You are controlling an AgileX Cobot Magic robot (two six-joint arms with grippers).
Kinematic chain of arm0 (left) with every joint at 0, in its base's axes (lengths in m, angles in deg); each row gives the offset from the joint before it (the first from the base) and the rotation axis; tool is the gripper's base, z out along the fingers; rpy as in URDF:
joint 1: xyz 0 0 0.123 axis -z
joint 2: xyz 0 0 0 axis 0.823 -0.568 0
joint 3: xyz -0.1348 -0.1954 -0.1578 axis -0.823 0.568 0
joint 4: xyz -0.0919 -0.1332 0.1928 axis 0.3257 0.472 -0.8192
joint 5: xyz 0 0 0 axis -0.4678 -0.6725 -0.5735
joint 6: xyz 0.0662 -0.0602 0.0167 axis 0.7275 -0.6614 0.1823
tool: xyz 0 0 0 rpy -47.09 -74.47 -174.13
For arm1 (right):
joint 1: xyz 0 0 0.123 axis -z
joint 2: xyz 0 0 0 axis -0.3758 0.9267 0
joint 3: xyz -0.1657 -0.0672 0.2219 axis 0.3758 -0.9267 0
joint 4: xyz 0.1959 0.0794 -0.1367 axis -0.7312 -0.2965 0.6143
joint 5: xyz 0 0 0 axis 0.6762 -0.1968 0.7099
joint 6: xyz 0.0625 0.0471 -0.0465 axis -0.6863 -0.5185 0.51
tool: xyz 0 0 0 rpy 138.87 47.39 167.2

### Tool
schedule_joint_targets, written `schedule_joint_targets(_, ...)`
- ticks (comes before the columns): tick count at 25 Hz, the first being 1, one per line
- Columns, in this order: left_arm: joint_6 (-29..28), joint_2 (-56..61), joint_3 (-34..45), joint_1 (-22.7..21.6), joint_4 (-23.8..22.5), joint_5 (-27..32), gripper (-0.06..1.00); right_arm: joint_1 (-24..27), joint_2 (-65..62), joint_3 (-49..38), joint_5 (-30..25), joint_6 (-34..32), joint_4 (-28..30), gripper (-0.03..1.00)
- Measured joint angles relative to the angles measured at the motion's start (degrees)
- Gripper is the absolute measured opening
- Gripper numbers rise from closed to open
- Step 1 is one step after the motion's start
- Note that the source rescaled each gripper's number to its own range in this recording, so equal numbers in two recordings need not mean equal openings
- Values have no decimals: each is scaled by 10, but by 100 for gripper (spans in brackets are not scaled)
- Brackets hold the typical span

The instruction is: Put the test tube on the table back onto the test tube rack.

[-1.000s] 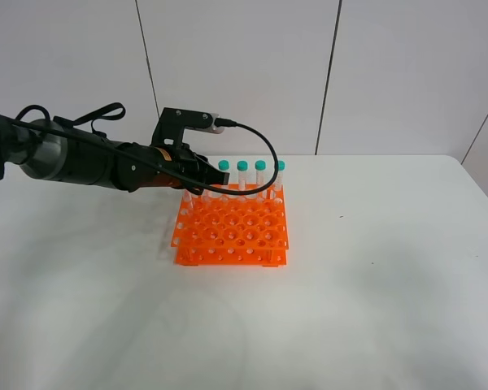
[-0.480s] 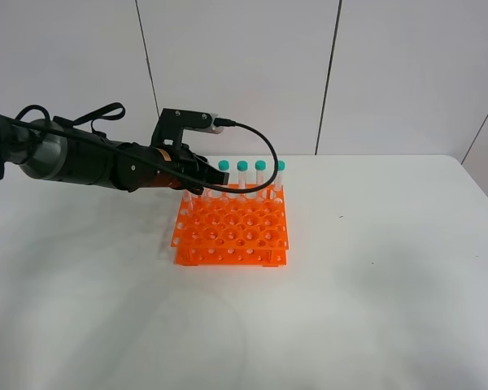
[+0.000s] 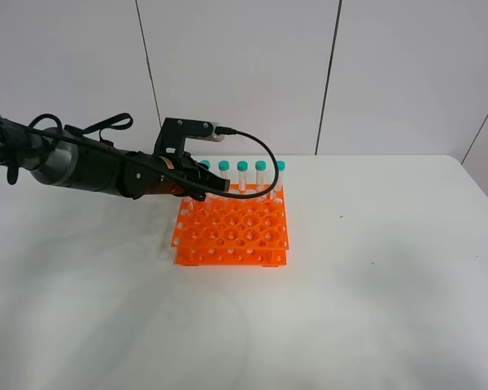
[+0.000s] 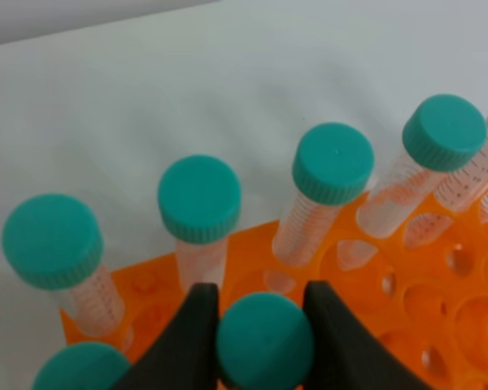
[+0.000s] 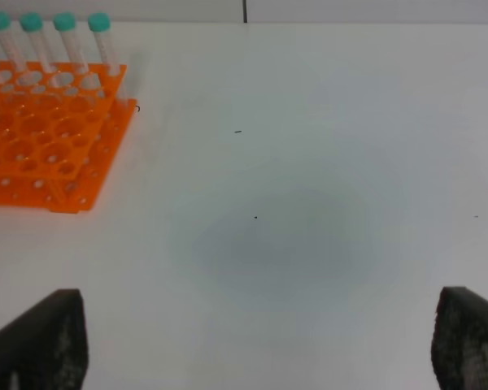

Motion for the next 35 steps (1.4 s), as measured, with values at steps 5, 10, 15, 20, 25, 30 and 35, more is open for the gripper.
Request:
schedule_joint_targets(5,0,-1,0,0,0,-2,0,0,0,0,0,0,0,92)
schedule_joint_targets(10,-1,-1,0,0,-1,-2,0,0,0,0,0,0,0,92)
schedule_joint_targets(15,-1,-1,0,0,-3,-2,0,0,0,0,0,0,0,92)
schedule_joint_targets(20,-1,-1,0,0,-7,-2,4,0,0,0,0,0,-1,92)
schedule_joint_targets(25,-1,-1,1,2,-9,8,25,0,0,0,0,0,-1,92)
schedule_joint_targets(30,-1,-1,1,3,-9,12,28,0,0,0,0,0,-1,92)
schedule_joint_targets(35,-1,0,1,8,-9,23,29,0,0,0,0,0,-1,92)
